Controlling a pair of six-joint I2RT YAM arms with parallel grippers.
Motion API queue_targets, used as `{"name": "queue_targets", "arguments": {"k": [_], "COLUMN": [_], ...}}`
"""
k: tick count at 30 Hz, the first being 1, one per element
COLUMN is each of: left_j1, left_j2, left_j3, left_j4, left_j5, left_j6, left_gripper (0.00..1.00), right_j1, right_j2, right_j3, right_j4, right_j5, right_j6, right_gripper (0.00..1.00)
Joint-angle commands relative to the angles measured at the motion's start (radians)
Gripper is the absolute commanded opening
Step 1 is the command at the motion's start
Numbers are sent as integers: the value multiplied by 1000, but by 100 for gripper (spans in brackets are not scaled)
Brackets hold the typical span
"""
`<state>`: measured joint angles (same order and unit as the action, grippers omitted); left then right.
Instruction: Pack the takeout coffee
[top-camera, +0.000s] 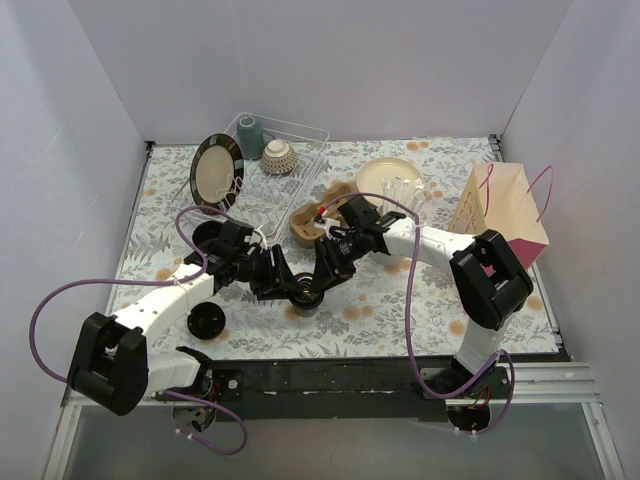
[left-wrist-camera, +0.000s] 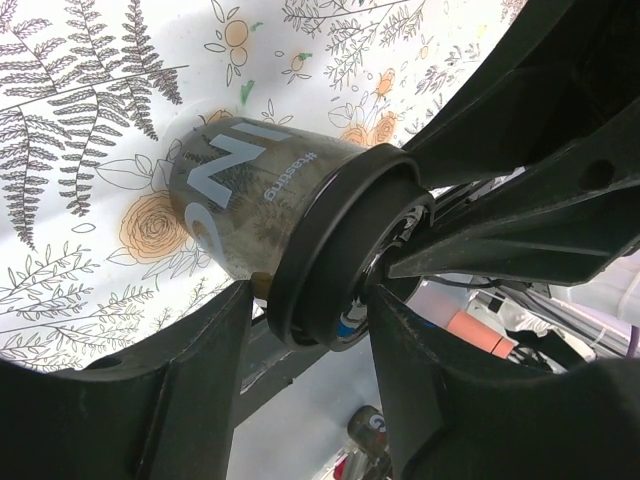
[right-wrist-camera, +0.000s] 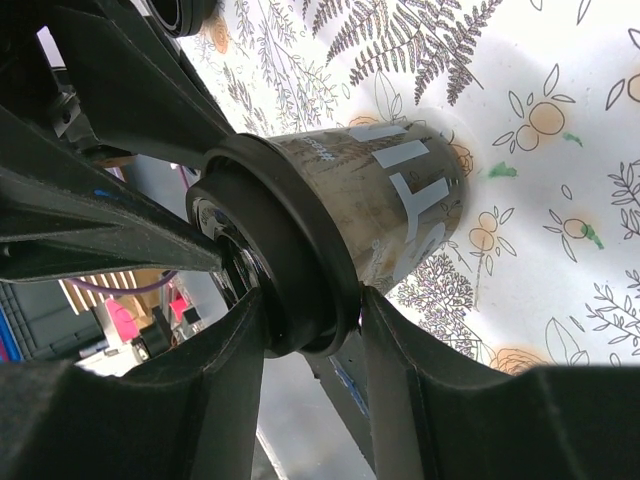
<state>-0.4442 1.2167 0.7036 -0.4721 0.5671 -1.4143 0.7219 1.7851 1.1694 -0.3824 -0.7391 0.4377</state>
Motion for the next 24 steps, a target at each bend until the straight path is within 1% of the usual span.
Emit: {"name": "queue_targets", "arguments": {"k": [1, 3, 7, 11, 17, 21, 24], "left_j1": [-19, -22, -25, -25, -25, -25, -25], "left_j2": [-5, -2, 26, 46, 95, 102, 118], "left_j3": [4, -3, 10, 37, 33, 17, 22], "left_j4": [35, 35, 7, -33, -60, -79, -88], "left_j5": [11, -2, -85, -156, -159, -177, -187], "left_j6": [-3, -3, 15, 44, 84, 104, 126], "left_gripper": [49, 48, 43, 42, 40, 39, 38], "right_j1": [10, 10, 10, 10, 2, -18, -45], "right_j2": [36, 34, 23, 10, -26, -53, -75], "right_j3": [-65, -70, -76, -80, -48, 12, 26], "right_j4": [-4, -1, 0, 2, -3, -35, -39], "right_j5": [198, 195, 195, 198, 181, 172, 150], "right_j6": [-7, -4, 1, 4, 7, -7, -11], "right_gripper": [24, 25, 25, 26, 38, 46, 49]}}
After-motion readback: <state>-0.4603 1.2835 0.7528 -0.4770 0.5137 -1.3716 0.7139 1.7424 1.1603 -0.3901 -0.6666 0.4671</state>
